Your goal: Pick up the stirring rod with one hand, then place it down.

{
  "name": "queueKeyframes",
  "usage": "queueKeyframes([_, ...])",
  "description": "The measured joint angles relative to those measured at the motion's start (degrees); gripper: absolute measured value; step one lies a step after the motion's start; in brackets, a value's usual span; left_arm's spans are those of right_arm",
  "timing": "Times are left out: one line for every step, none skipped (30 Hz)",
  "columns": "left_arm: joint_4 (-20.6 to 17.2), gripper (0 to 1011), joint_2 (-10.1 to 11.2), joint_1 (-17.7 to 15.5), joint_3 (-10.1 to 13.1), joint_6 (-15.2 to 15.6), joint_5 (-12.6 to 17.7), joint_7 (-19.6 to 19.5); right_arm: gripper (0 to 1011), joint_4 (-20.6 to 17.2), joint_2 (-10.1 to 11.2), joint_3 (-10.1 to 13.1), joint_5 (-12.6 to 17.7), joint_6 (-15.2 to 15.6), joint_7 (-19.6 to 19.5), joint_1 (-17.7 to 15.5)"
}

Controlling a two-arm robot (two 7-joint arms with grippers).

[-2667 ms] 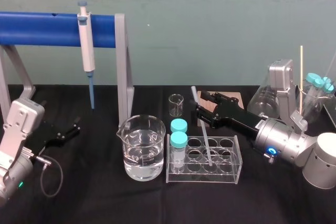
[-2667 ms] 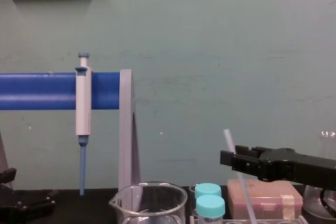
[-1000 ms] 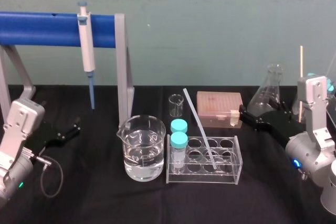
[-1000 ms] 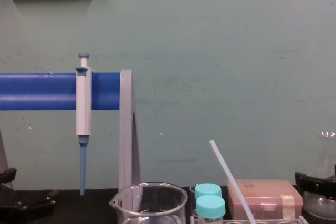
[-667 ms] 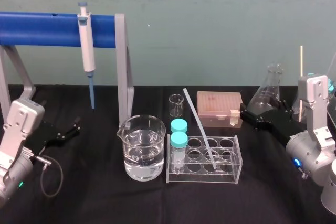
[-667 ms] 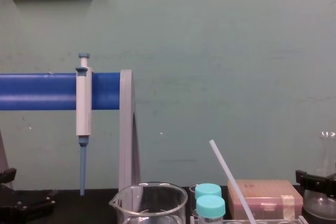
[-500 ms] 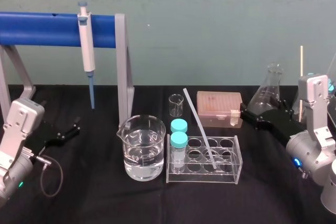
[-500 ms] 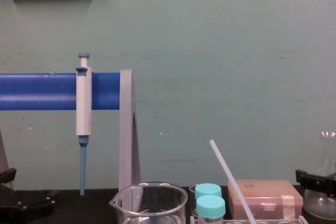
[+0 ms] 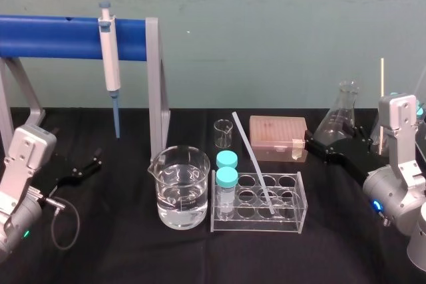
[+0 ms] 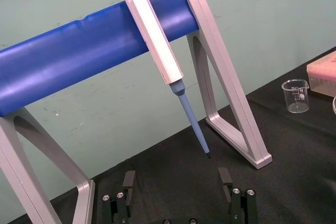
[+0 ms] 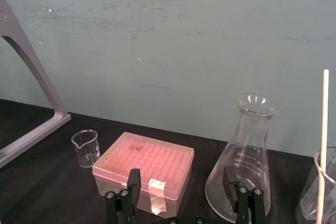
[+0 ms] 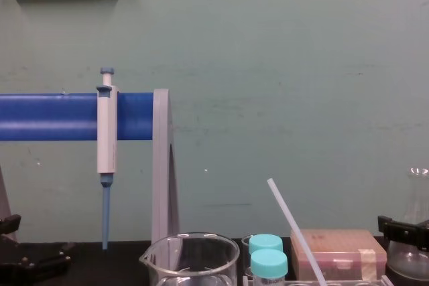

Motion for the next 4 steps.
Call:
queueKeyframes([0.0,1000,0.0,0.0,0.0,0.0,0.0,0.0,1000,0.0,0.0,0.0,0.0,0.0,0.0,0.0])
queueKeyframes([0.0,1000,0.0,0.0,0.0,0.0,0.0,0.0,1000,0.0,0.0,0.0,0.0,0.0,0.0,0.0])
queueKeyframes([0.0,1000,0.0,0.0,0.0,0.0,0.0,0.0,1000,0.0,0.0,0.0,0.0,0.0,0.0,0.0])
queueKeyframes([0.0,1000,0.0,0.0,0.0,0.0,0.0,0.0,1000,0.0,0.0,0.0,0.0,0.0,0.0,0.0])
